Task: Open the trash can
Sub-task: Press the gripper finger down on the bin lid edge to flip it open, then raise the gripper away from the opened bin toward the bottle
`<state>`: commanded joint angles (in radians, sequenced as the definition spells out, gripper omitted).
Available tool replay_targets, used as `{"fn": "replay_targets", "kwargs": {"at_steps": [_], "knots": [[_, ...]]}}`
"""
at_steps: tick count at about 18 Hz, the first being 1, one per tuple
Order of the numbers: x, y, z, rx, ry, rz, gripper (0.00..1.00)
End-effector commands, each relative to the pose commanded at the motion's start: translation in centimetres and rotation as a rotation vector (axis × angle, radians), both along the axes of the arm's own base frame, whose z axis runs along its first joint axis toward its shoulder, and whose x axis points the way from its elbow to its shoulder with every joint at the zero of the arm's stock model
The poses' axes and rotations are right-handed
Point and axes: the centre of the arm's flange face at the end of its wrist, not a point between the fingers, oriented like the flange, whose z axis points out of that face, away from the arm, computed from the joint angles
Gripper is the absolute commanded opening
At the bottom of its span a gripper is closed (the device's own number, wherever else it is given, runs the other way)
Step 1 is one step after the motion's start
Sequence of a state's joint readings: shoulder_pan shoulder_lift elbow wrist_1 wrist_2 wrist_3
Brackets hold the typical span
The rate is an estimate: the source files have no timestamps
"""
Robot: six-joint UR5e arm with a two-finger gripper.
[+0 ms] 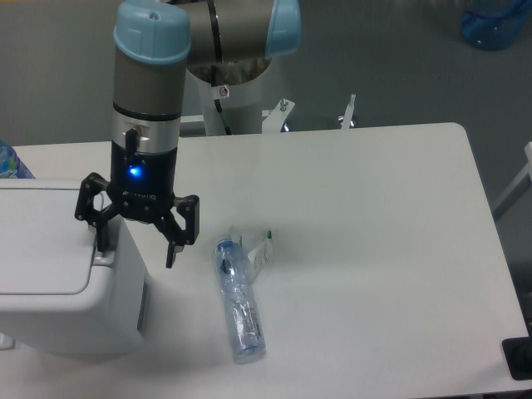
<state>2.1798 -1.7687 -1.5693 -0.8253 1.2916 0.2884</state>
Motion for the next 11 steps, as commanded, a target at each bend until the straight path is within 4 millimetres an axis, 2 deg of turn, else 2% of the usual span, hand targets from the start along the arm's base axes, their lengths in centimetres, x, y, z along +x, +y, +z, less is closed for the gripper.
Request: {"fn": "replay_targets", "kwargs": {"at_steps": [3,5,8,11], "knots": [[0.0,0.0,0.1,0.001,-0.001,0.003,1.0],[0.0,0.1,0.8,0.013,0.008,-0.001,1.0],[-0.8,0.0,2.9,0.047,0.03,0.008,1.0],[-2.9,-0.6,5.7,0.087,0.059,0.044,1.0]]}}
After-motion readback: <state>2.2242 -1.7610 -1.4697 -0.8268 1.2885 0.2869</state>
